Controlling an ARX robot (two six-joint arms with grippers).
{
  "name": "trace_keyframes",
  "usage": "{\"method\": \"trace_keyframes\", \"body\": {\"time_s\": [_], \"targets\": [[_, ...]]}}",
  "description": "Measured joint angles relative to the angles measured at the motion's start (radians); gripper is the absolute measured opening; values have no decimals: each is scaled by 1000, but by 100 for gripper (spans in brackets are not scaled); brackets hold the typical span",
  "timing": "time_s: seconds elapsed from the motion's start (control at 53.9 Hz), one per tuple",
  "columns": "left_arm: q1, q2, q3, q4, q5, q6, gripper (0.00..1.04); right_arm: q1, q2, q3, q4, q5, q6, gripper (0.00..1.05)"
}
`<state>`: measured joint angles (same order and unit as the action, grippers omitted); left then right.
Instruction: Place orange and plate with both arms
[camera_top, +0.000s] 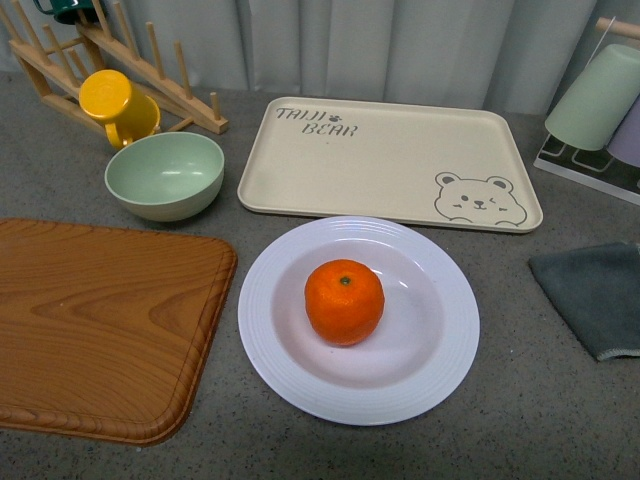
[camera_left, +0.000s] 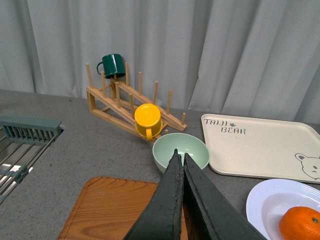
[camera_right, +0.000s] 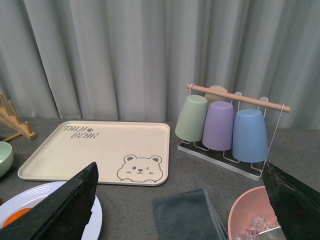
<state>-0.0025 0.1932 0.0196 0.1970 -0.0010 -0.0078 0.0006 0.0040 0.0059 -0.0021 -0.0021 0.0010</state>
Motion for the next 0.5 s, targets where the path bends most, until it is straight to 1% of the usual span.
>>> {"method": "trace_keyframes", "body": {"time_s": [0.093,0.167,0.371,0.39,0.427,0.464,0.482,0.501], "targets": [[0,-19,0,-19,0,0,4,0,0,0,0,0,0,96],[0,-153,0,-182,2,0,4,0,0,0,0,0,0,96],[0,-188,0,-195,1,0,4,0,0,0,0,0,0,96],[0,-188,0,-196,1,0,6,0,0,0,0,0,0,96],[0,-188,0,-196,1,0,12,13,14,10,-31,43,-10,96],[0,-188,0,-196,1,0,19,35,63,40,-97,129,-29,96],[0,-188,0,-196,1,0,23,42,98,50,-101,158,-32,96],[0,-188,0,-196,0,0,25,43,127,52,-99,164,-33,96]]}}
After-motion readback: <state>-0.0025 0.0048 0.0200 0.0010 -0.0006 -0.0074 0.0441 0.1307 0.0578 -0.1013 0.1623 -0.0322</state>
